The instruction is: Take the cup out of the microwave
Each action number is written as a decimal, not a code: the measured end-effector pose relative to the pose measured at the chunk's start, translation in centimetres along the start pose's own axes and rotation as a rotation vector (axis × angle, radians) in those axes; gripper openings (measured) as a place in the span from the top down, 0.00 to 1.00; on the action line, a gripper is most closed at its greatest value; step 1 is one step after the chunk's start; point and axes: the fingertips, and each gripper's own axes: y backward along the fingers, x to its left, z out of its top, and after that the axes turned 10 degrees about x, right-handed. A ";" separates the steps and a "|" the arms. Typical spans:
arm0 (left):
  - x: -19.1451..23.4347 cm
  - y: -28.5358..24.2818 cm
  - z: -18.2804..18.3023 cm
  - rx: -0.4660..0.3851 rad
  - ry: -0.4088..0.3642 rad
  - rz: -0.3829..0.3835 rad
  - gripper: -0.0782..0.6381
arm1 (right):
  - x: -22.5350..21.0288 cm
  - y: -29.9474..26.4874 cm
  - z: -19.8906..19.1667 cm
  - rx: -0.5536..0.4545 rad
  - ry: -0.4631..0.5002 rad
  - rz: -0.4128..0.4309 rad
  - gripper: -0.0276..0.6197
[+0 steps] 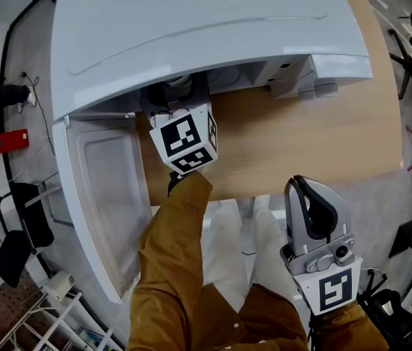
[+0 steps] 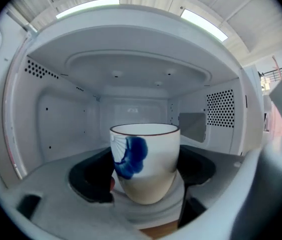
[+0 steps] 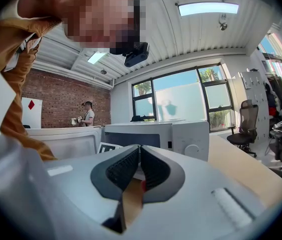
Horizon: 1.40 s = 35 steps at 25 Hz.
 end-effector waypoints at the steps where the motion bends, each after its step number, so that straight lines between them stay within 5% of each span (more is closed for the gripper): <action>1: -0.1 0.3 0.0 -0.004 0.003 -0.002 0.36 | 0.0 0.0 0.0 0.001 0.001 0.000 0.92; 19: -3.8 10.9 1.1 -0.021 0.027 -0.047 0.36 | -1.1 1.1 2.8 -0.035 0.021 -0.015 0.93; 35: -6.2 23.4 8.2 -0.038 -0.012 -0.086 0.36 | -2.7 3.6 9.2 -0.043 0.072 -0.082 0.95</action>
